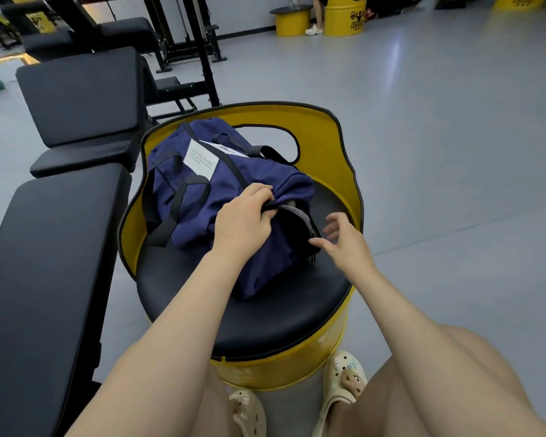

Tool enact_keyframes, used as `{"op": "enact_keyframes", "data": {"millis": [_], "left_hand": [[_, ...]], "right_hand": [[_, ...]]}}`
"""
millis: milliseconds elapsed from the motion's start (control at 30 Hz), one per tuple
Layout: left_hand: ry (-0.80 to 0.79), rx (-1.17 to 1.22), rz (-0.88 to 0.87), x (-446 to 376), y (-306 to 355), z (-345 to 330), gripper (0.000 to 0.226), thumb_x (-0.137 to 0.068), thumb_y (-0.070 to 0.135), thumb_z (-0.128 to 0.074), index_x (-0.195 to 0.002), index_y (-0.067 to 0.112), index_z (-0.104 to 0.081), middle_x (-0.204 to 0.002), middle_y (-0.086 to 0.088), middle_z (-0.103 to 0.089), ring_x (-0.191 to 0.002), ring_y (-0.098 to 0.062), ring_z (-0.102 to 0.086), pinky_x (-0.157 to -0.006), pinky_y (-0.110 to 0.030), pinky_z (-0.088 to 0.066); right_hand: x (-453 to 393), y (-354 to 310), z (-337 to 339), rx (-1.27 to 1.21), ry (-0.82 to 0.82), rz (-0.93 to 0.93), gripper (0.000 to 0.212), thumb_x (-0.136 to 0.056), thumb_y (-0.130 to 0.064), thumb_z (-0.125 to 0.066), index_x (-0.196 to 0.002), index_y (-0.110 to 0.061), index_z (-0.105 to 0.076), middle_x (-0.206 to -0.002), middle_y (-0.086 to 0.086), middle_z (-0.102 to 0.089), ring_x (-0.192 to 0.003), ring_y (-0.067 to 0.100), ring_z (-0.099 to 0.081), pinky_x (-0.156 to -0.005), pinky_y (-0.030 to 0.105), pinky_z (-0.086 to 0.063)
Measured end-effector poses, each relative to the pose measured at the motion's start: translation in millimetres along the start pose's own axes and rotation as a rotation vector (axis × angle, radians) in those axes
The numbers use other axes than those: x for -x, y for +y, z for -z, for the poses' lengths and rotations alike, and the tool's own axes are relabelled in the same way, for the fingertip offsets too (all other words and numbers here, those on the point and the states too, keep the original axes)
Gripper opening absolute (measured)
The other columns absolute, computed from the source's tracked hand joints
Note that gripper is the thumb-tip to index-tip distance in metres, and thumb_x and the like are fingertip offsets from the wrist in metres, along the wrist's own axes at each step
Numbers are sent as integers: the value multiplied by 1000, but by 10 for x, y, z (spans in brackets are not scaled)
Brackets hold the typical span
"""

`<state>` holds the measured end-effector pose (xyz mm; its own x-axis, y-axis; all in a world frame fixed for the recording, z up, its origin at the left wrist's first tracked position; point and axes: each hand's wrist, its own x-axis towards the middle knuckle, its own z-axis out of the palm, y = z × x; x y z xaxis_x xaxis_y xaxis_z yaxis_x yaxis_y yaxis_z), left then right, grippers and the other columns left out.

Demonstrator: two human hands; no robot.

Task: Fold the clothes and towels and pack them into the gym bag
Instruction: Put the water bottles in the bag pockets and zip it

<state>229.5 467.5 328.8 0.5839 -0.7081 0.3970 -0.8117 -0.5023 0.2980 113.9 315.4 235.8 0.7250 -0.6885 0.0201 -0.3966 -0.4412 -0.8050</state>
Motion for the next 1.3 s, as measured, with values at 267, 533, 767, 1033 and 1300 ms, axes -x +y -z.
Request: {"op": "enact_keyframes", "data": {"millis": [267, 533, 767, 1033, 1300], "left_hand": [[-50, -16, 1, -31, 39, 45, 21, -90, 17, -58, -109, 10, -59, -120, 3, -58, -103, -28, -59, -76, -39, -44], [-61, -36, -12, -3, 52, 68, 17, -90, 19, -58, -104, 10, -56, -122, 5, -55, -102, -25, -58, -66, -30, -32], [-63, -31, -15, 26, 63, 90, 17, -90, 19, -58, -104, 10, -55, -124, 6, -54, -103, -25, -57, -66, -31, -34], [-75, -54, -29, 27, 73, 83, 16, -91, 20, -58, -103, 11, -53, -123, 5, -53, -97, -26, -59, -64, -31, -36], [-89, -52, -28, 41, 54, 94, 20, -90, 21, -59, -107, 12, -52, -124, 5, -52, -99, -25, -58, -67, -31, -37]], "right_hand": [[-57, 238, -147, 82, -207, -229, 56, -85, -34, -71, -133, -11, -51, -125, 6, -61, -115, 24, -56, -90, 29, -43], [-91, 217, -321, -103, -185, -362, 24, -84, -31, -72, -96, -12, -62, -94, 5, -65, -92, 24, -61, -81, 32, -47], [-79, 254, -343, -255, -136, -470, 7, -84, -19, -69, -86, -13, -68, -91, 12, -66, -80, 24, -63, -82, 37, -57], [1, 144, -333, -369, -196, -500, 22, -96, -12, -49, -75, -15, -52, -73, 7, -64, -62, 17, -61, -53, 24, -52], [45, -42, -128, -417, -81, -387, 19, -93, -8, -48, -79, -9, -61, -63, 2, -54, -56, 13, -48, -51, 20, -42]]}}
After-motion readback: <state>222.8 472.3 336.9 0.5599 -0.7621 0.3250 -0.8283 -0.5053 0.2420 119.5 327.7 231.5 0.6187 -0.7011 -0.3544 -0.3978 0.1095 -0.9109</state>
